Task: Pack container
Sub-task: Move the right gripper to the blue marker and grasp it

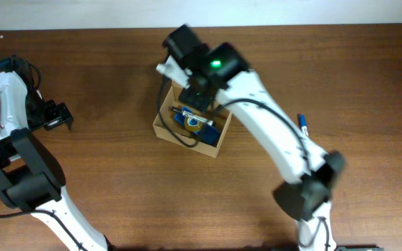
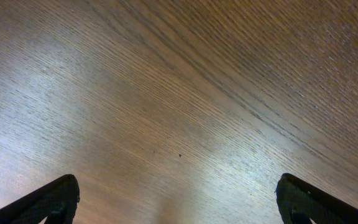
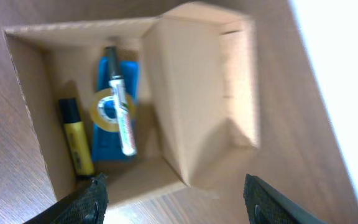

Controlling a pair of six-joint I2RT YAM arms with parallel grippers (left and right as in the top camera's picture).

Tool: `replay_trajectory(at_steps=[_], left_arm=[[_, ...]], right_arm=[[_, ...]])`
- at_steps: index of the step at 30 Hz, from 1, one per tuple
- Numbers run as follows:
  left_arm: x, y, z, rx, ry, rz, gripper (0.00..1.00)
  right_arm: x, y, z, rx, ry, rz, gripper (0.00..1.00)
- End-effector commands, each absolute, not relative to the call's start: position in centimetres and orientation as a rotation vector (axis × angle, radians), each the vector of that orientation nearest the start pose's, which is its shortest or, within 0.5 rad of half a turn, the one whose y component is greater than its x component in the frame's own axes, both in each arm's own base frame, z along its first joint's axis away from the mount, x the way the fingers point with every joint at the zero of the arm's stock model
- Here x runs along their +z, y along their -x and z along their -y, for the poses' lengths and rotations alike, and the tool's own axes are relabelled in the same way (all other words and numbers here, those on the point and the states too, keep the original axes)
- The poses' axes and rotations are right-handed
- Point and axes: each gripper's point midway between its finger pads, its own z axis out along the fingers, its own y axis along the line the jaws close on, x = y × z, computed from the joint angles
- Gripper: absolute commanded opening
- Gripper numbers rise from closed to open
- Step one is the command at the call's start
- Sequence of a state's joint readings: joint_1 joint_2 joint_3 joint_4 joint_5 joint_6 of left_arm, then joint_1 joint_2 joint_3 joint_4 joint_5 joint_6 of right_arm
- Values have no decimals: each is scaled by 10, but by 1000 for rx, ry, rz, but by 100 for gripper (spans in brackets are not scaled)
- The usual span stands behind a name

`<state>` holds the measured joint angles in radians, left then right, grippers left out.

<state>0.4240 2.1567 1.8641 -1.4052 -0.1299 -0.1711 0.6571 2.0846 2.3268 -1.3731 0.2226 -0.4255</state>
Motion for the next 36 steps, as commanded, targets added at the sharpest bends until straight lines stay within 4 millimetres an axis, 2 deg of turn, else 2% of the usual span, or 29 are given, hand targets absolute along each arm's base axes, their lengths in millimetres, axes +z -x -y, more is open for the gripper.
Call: replay_trajectory(at_steps=[1, 4, 7, 8, 9, 10, 13, 15, 19, 22, 24, 30, 36], left_arm=[[77, -342, -179, 172, 929, -3149, 100], [77, -342, -179, 172, 929, -3149, 100], [77, -342, -179, 172, 929, -3149, 100], [77, -342, -179, 172, 929, -3149, 100], [77, -342, -179, 172, 929, -3149, 100], [77, -342, -179, 172, 929, -3149, 100], [77, -342, -179, 172, 929, -3149, 100], [77, -342, -179, 172, 929, -3149, 100], [77, -342, -179, 172, 929, -3149, 100], [77, -342, -179, 172, 929, -3149, 100], [77, -342, -179, 172, 929, -3149, 100], [77, -342, -179, 172, 929, -3149, 100], [77, -342, -179, 172, 929, -3149, 100]], right_arm=[[309, -404, -203, -283, 1085, -2281, 70], [329, -407, -146, -315, 905, -2317, 70], [325, -412, -69, -364, 645, -2425, 70], [317, -414, -41, -359, 515, -2483, 70], [308, -414, -24, -339, 438, -2528, 70], [291, -412, -4, -295, 343, -2599, 68], [239, -401, 33, -180, 149, -2780, 58], [194, -388, 55, -153, 57, -2920, 55], [135, -369, 61, -116, 52, -3092, 55], [99, -361, 58, -92, 112, -3169, 56], [81, -355, 56, -65, 121, -3208, 57], [44, -340, 51, -18, 127, -3291, 57], [27, -342, 49, 3, 134, -3301, 57]])
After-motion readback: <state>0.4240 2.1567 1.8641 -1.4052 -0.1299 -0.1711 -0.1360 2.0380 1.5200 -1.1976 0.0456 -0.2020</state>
